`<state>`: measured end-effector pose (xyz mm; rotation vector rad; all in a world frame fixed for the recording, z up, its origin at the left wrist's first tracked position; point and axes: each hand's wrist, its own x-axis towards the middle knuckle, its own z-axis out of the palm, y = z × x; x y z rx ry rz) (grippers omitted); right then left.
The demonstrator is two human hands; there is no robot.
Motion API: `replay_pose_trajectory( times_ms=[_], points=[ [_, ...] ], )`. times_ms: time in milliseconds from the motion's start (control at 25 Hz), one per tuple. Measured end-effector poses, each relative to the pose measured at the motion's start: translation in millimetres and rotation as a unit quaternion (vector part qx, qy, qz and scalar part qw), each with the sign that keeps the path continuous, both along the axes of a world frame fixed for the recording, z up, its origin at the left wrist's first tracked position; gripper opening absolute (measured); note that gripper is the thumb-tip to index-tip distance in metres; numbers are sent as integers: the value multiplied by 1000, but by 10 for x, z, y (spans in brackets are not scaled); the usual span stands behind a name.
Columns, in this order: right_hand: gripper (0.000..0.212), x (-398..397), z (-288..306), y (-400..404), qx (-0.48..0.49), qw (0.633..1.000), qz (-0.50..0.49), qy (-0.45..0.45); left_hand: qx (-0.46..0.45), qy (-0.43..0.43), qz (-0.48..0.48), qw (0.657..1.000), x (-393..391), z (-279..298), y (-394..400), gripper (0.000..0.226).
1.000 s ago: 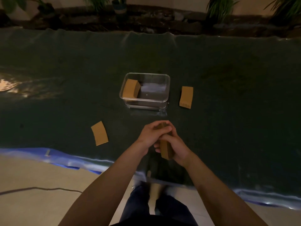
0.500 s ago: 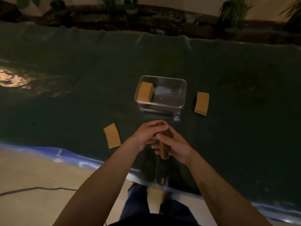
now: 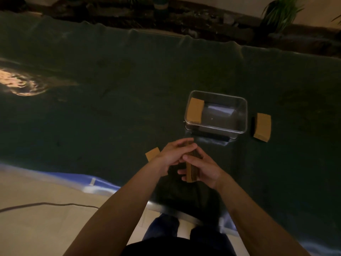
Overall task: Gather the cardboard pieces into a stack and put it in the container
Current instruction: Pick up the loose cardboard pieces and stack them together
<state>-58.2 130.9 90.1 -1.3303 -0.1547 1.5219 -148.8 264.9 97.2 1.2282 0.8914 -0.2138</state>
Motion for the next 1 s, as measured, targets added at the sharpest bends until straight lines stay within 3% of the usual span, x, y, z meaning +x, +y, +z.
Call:
replay_pose_trajectory(
  times_ms=[80, 160, 240, 320, 400, 520, 640, 720, 760, 880, 1000],
  points=[
    [68, -11, -119, 22, -5, 997, -63, 39, 49, 15, 28, 998, -94, -109, 154, 63],
    [68, 24, -180, 24, -17, 988, -132, 79, 196, 94, 89, 972, -247, -329, 362, 60],
    [63, 61, -215, 15, -29, 980, -162, 111, 336, 242, 27, 910, -463, -585, 512, 61],
    [51, 69, -224, -15, -32, 975, -164, 144, 368, 320, -96, 868, -612, -743, 472, 78],
    [42, 81, -234, -46, -41, 969, -177, 170, 397, 326, -157, 843, -639, -828, 379, 90],
    [38, 113, -208, -75, -42, 971, -168, 167, 458, 318, -150, 817, -598, -888, 365, 81],
    [36, 155, -197, -81, -51, 973, -160, 161, 436, 317, -106, 836, -563, -903, 401, 69],
    [35, 171, -206, -90, -57, 977, -148, 142, 418, 275, -73, 863, -574, -918, 478, 36],
    [36, 175, -196, -86, -58, 979, -144, 134, 383, 230, -40, 894, -591, -890, 543, 15],
    [38, 185, -136, -59, -72, 985, -128, 95, 226, 103, 31, 968, -585, -625, 677, 15],
    [46, 162, -53, -6, -104, 990, -73, 61, 133, 10, 15, 991, -419, -304, 557, 6]
  ],
)
